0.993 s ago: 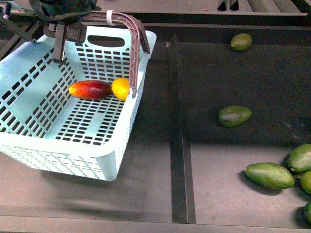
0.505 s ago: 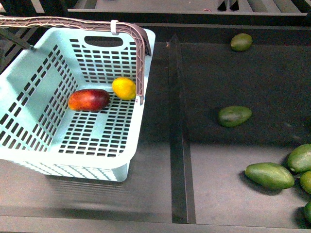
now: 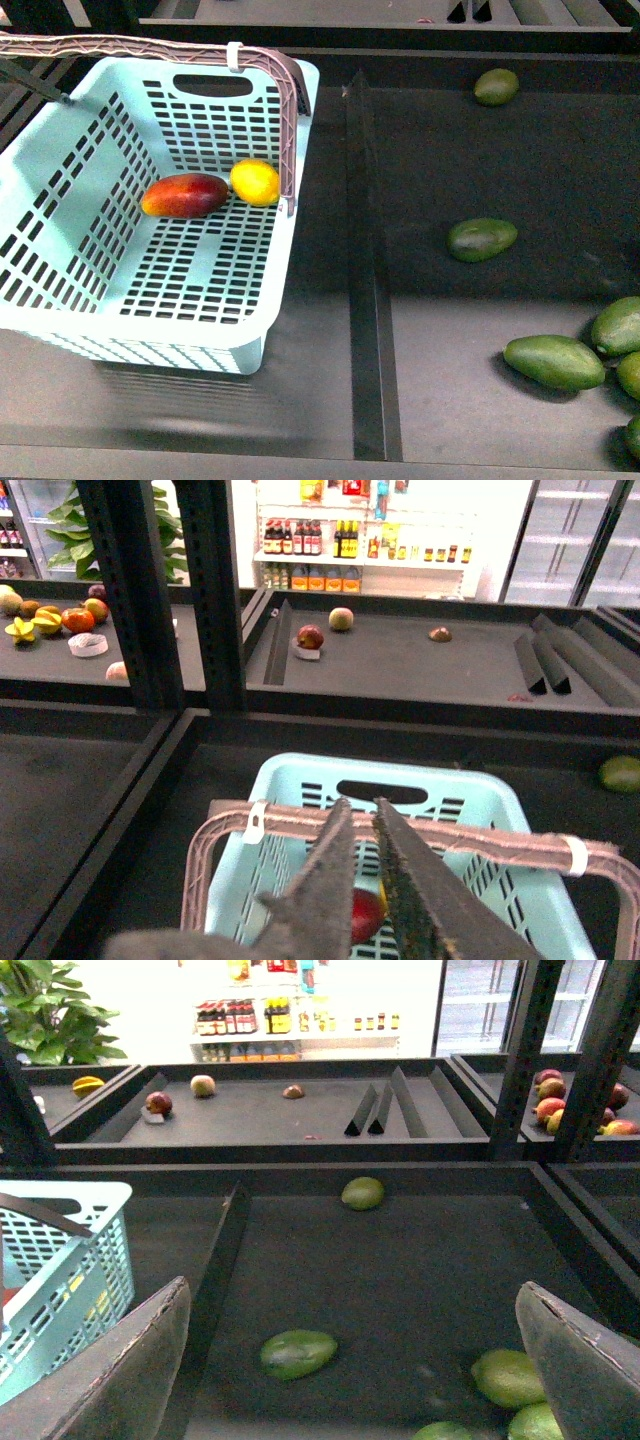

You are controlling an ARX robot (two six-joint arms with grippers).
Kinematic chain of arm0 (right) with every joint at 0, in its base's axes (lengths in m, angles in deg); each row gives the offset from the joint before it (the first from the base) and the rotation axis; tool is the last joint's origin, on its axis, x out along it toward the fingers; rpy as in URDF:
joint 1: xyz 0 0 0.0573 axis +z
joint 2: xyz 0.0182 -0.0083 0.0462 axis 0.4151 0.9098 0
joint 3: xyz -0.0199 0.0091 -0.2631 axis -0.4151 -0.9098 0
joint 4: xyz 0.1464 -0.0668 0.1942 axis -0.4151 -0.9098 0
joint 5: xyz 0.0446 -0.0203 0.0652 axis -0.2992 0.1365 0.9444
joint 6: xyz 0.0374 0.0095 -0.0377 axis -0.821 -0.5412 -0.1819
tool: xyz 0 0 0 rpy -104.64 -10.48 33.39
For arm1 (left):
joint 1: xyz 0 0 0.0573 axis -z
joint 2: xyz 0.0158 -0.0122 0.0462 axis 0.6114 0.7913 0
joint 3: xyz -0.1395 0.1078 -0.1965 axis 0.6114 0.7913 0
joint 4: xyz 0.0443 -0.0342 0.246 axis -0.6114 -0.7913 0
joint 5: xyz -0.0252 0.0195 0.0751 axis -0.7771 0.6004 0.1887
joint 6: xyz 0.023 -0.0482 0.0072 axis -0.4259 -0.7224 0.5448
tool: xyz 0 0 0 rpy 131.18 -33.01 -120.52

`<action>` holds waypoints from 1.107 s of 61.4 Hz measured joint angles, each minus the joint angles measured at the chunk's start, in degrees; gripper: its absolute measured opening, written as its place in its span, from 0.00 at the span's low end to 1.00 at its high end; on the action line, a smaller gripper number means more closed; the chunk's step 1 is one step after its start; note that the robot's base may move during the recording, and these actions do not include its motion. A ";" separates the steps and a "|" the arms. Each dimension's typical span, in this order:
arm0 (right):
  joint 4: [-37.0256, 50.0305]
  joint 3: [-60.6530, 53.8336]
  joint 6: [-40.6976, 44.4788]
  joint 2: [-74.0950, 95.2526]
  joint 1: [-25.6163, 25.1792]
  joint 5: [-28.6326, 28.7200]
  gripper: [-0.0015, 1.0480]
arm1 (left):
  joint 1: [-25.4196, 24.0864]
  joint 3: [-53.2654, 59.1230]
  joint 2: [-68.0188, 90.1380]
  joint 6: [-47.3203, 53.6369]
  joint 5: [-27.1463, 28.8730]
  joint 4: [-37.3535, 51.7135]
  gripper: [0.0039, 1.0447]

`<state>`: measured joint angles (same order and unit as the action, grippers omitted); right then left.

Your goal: Pick lemon and mango into basket

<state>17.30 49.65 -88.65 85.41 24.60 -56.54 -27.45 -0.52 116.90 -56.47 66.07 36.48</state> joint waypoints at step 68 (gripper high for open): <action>0.00 0.00 0.00 0.00 0.00 0.00 0.92 | -9.99 14.95 -45.92 1.64 -9.75 -29.40 0.03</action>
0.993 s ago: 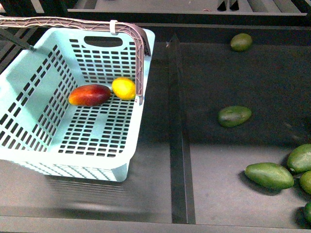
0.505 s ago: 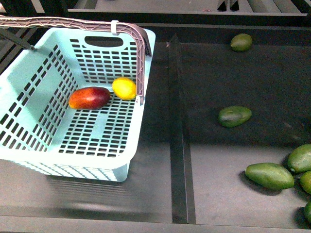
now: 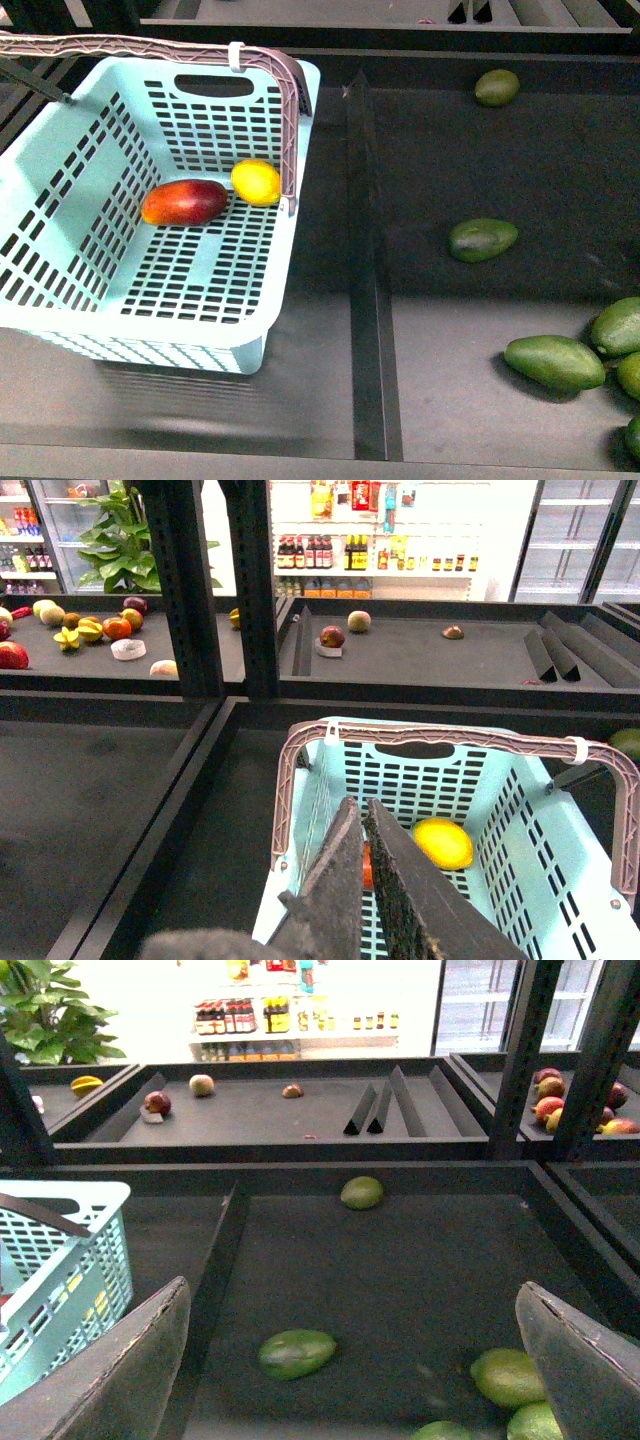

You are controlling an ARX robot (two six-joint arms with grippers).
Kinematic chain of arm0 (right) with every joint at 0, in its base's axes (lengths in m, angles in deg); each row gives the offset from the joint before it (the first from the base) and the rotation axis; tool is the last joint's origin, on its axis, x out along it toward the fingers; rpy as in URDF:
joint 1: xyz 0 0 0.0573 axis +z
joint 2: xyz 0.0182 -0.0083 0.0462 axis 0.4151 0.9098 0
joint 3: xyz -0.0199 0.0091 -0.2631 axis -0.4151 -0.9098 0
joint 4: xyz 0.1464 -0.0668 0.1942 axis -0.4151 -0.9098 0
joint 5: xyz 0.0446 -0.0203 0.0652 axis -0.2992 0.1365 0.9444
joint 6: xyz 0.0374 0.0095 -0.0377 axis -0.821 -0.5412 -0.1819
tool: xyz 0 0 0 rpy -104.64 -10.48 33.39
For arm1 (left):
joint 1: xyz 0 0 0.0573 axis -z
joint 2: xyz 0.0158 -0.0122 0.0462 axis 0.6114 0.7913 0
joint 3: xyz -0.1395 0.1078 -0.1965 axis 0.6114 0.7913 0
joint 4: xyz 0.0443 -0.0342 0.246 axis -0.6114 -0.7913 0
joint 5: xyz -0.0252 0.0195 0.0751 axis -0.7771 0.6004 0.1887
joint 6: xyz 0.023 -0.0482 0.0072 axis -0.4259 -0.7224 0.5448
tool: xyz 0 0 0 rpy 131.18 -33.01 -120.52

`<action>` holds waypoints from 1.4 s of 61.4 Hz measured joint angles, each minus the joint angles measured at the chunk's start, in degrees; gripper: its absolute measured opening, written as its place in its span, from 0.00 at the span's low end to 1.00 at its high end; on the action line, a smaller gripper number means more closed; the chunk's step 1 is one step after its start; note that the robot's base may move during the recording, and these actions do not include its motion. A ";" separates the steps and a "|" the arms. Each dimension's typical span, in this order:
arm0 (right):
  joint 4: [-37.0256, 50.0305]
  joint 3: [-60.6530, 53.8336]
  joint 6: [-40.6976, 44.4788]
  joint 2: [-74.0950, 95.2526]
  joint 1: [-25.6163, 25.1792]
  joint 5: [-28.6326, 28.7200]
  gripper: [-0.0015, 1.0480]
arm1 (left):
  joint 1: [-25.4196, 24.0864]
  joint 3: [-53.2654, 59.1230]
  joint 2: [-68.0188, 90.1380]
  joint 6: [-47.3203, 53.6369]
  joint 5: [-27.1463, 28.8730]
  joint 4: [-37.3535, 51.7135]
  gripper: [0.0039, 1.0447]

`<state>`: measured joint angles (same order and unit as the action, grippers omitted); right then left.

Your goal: Pick lemon and mango into basket

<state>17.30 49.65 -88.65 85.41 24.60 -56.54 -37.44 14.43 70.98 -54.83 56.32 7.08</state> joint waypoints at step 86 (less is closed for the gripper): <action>0.00 0.00 0.00 0.00 0.00 0.00 0.92 | 0.00 0.00 -22.51 0.02 0.00 -22.69 0.36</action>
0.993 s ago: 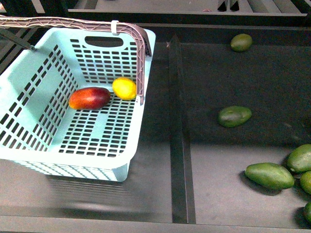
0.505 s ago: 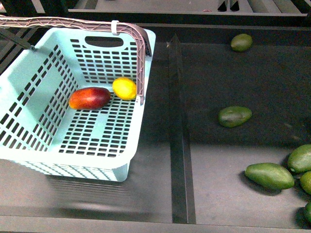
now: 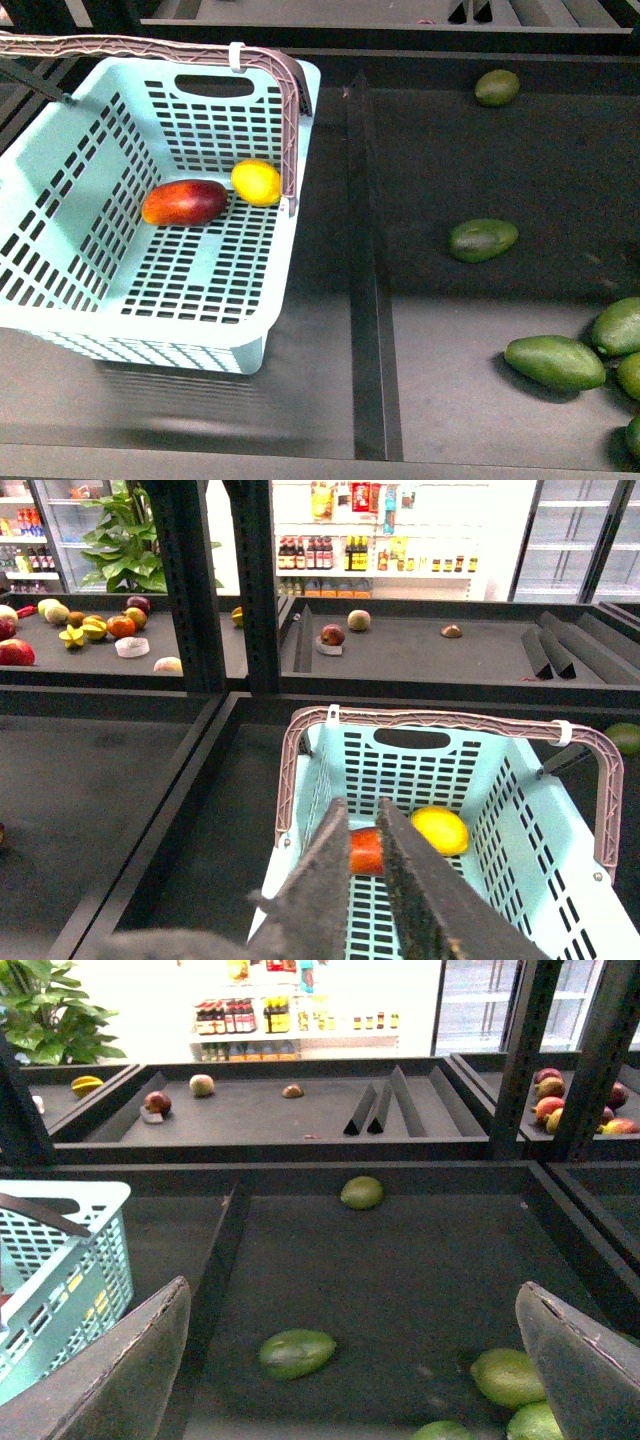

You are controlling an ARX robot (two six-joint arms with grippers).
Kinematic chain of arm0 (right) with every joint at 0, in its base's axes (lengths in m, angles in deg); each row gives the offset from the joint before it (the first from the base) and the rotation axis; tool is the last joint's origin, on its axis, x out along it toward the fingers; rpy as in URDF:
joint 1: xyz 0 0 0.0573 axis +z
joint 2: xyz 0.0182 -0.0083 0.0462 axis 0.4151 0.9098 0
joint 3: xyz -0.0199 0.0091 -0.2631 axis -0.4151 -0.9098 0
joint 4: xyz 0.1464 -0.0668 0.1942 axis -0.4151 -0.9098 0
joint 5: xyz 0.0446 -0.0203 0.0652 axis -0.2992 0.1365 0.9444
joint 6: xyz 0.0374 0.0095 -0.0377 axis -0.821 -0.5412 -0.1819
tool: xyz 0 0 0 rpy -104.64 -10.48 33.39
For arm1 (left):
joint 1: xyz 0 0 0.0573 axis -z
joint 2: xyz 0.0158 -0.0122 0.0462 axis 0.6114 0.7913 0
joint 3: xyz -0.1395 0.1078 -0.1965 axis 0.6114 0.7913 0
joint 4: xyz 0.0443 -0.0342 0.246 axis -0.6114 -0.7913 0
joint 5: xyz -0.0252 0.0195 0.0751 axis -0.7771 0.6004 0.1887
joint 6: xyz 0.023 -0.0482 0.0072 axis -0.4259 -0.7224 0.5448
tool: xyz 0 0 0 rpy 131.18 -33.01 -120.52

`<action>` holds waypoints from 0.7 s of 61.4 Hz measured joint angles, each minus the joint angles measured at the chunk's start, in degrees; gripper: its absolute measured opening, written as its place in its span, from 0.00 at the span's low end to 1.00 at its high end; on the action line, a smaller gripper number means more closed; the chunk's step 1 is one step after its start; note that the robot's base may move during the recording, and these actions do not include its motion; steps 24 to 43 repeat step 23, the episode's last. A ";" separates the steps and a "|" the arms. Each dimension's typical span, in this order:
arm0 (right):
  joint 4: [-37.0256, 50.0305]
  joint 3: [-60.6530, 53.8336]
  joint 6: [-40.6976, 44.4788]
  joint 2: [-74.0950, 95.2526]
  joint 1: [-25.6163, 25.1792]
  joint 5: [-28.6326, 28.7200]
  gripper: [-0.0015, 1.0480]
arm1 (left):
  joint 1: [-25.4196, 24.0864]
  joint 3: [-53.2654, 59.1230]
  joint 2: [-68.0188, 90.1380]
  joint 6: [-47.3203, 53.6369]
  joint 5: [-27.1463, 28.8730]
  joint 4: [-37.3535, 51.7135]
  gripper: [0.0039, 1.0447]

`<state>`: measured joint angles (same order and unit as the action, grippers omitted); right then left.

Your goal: Pick lemon and mango into basket

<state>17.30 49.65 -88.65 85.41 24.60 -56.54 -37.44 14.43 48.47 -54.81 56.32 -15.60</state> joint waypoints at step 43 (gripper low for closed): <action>0.00 0.00 0.00 0.00 0.00 0.00 0.92 | 0.00 0.00 0.00 0.09 0.00 0.00 0.94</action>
